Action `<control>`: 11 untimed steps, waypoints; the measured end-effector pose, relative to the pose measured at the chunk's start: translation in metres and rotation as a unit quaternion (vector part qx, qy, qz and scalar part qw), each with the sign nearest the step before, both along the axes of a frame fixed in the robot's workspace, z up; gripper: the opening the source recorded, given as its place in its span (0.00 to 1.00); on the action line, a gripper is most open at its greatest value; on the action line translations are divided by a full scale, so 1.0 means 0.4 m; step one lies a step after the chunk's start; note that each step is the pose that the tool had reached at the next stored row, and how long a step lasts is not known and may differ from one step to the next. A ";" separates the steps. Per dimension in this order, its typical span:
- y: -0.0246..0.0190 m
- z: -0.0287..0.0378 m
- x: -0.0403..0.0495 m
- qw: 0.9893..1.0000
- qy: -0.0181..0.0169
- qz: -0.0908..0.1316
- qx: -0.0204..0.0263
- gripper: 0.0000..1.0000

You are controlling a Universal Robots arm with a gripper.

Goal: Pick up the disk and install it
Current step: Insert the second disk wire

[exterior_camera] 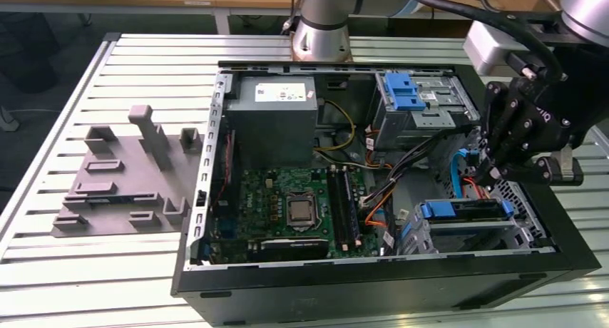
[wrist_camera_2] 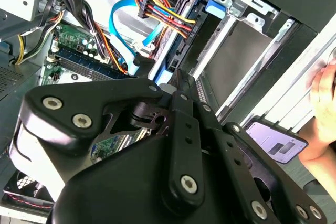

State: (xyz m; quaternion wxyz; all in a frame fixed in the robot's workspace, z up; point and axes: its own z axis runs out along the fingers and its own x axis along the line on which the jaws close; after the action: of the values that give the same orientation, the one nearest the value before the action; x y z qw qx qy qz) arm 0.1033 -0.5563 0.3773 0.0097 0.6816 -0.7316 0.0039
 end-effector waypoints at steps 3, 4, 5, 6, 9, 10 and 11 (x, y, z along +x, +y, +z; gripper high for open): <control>0.002 0.003 -0.005 1.000 -0.001 0.000 0.000 0.11; 0.003 0.005 -0.006 1.000 -0.002 0.000 0.000 0.11; 0.005 0.009 -0.007 1.000 -0.002 0.000 0.000 0.11; 0.008 0.013 -0.008 1.000 -0.002 0.000 0.000 0.11; 0.021 0.023 -0.009 1.000 -0.003 0.000 0.000 0.11; 0.027 0.025 -0.009 1.000 -0.004 0.000 0.000 0.11; 0.034 0.027 -0.009 1.000 -0.004 0.000 0.000 0.11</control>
State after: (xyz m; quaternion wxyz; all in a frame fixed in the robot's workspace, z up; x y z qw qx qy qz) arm 0.0996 -0.5428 0.3879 0.0069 0.6816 -0.7317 0.0068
